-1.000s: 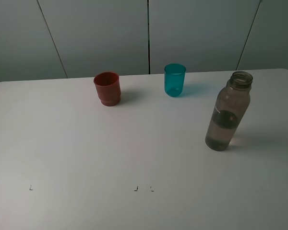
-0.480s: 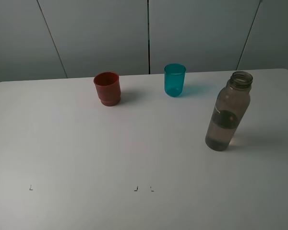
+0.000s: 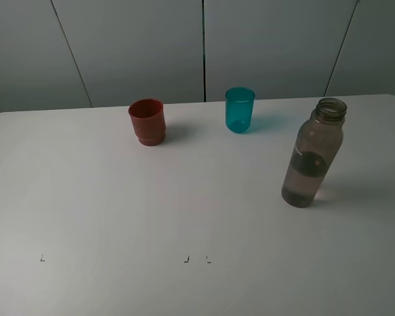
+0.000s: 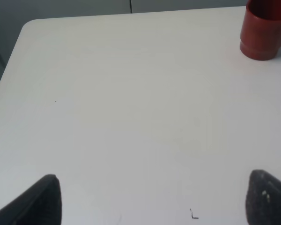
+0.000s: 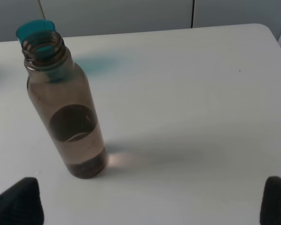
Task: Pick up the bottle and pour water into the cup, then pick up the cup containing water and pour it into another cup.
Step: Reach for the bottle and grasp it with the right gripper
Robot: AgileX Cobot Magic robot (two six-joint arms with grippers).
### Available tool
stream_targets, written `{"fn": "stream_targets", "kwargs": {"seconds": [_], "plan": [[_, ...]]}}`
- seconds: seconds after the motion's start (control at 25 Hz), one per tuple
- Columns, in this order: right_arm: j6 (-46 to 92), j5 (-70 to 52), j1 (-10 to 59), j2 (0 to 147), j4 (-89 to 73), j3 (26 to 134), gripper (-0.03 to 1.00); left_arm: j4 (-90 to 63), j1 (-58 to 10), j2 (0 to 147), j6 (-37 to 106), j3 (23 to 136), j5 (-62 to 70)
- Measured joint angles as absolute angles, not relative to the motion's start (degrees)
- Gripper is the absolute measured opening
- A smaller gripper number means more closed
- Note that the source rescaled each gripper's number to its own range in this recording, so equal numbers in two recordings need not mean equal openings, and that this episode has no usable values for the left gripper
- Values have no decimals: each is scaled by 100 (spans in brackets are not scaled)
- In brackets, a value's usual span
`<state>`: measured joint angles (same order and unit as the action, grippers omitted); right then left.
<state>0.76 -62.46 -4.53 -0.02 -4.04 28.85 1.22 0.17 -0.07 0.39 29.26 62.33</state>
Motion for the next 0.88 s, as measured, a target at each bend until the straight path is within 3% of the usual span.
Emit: {"fn": "stream_targets", "kwargs": {"seconds": [0.88], "plan": [[76,-6246,-453,-2,-523,2885,100,122,17,-7,0,2926,6233]]}}
